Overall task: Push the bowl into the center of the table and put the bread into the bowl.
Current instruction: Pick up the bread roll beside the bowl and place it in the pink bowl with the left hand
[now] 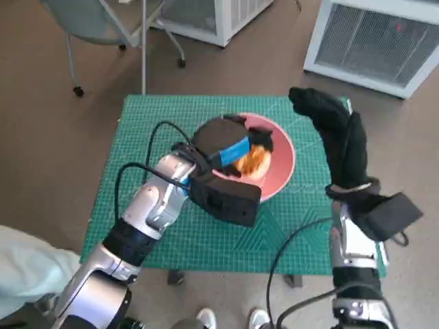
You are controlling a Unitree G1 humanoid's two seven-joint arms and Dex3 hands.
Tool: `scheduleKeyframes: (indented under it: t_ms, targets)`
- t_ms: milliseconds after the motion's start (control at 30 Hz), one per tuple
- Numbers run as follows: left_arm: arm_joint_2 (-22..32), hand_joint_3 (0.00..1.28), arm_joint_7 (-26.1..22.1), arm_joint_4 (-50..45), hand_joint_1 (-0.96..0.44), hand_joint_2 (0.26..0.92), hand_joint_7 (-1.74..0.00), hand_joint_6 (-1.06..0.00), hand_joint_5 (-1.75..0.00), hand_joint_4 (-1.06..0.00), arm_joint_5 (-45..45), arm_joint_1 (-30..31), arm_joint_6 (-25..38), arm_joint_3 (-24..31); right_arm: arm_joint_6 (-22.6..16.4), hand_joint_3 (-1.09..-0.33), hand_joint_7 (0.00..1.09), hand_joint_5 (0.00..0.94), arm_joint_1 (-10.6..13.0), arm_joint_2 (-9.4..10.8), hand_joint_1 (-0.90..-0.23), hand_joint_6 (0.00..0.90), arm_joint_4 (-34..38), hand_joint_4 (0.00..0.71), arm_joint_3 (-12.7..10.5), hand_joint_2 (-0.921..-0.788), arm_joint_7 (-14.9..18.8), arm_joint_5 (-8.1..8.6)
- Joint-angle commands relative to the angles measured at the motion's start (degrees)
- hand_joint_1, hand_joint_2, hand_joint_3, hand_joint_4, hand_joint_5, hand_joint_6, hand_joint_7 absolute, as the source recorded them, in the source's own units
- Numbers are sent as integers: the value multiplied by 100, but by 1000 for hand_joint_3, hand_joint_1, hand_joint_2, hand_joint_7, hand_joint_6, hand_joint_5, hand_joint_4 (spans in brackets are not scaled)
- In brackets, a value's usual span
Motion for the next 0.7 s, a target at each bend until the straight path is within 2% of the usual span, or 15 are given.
scheduleKeyframes:
  t_ms: [33, 67, 100, 167, 200, 267, 367, 433, 633, 700]
  targets:
    - [0, 48, 90, 239, 2, 918, -1095, -639, -1171, -737, -28, -206, -182, 4, 114, -765, 522, 0, 200, 17, -686, -1, -47, 175, -12, -921, -69, -5]
    - [39, 67, -3, 87, 2, 918, -1112, -614, -1197, -719, -97, -136, -160, 60, 122, -765, 522, 0, 204, 19, -686, -1, -53, 175, -14, -921, -70, 6]
    - [67, 88, -70, -25, 12, 902, -1035, -551, -1115, -645, -146, -85, -143, 99, 128, -765, 522, 0, 208, 20, -686, -1, -60, 175, -15, -921, -72, 13]
    - [137, 70, -238, -356, 26, 856, -596, -507, -610, -526, -232, 63, -33, 178, 138, -765, 521, 0, 216, 25, -686, -1, -73, 173, -14, -921, -78, 19]
    - [176, 62, -319, -513, 25, 849, -502, -503, -496, -507, -254, 138, 30, 208, 139, -765, 521, 0, 217, 28, -686, -1, -74, 173, -15, -921, -81, 18]
    - [264, 34, -480, -805, -10, 814, -247, -440, -203, -375, -299, 272, 122, 274, 144, -764, 521, 0, 221, 36, -686, -1, -82, 172, -13, -921, -87, 16]
    - [395, 14, -700, -1183, -83, 786, -108, -386, -66, -251, -382, 422, 232, 365, 154, -763, 521, 0, 230, 48, -686, -1, -106, 172, -6, -921, -97, 10]
    - [539, 9, -914, -1569, -146, 779, -70, -369, -34, -211, -483, 549, 306, 479, 157, -763, 521, 0, 237, 59, -686, -1, -119, 172, 0, -921, -106, 3]
    - [1081, 4, -1536, -2765, -284, 775, -29, -356, -4, -155, -965, 976, 324, 989, 179, -762, 522, 0, 239, 76, -686, -1, -133, 172, 12, -921, -130, -5]
    - [1308, 3, -1875, -3112, -311, 774, -22, -353, -2, -136, -1340, 1089, 350, 1262, 170, -762, 522, 0, 239, 80, -685, -1, -125, 172, 16, -921, -135, -15]
